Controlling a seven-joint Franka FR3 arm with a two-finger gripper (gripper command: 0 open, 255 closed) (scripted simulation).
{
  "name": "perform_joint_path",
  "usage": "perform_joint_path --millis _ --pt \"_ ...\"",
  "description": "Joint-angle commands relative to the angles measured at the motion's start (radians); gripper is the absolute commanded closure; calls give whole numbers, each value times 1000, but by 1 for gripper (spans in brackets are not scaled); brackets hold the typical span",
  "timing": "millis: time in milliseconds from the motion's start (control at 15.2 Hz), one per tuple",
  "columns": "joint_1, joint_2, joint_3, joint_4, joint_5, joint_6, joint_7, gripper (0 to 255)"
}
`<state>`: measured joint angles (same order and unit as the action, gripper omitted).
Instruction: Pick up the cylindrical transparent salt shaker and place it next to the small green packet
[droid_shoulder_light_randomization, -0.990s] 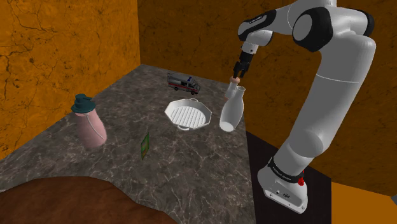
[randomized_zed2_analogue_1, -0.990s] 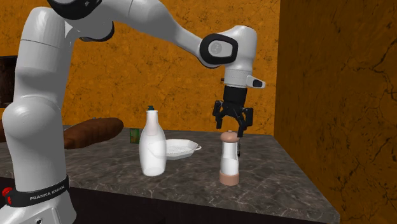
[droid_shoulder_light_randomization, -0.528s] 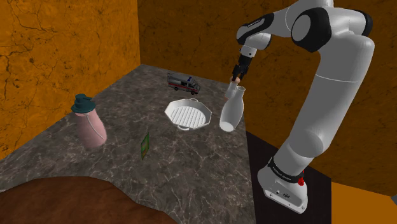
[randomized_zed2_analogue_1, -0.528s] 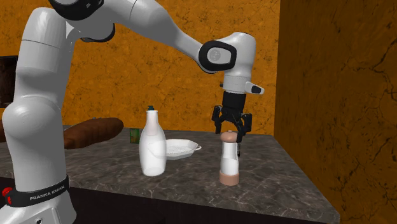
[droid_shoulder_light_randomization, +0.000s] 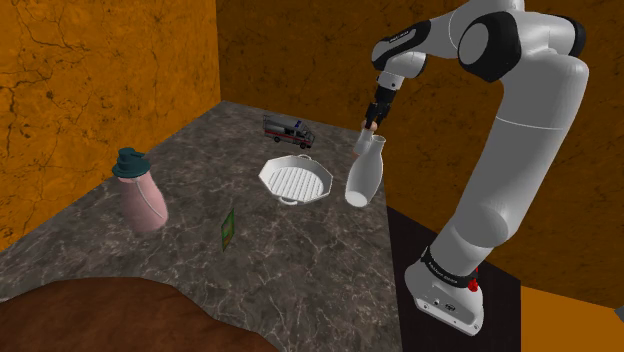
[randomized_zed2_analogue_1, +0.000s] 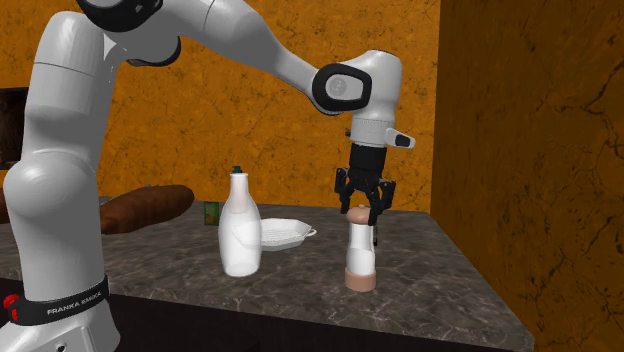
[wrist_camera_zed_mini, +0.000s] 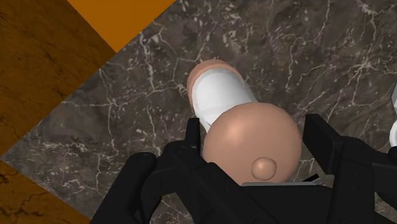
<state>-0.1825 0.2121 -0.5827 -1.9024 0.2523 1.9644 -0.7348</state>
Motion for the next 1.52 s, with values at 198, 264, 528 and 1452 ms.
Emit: perform_joint_path --millis 198,264,528,1452 --pt "0 0 0 -1 0 0 0 255" --pt "0 1 0 0 0 0 0 255" --pt "3 -20 -4 31 -16 -47 15 255" --pt "5 -65 -12 169 -52 -219 54 255"
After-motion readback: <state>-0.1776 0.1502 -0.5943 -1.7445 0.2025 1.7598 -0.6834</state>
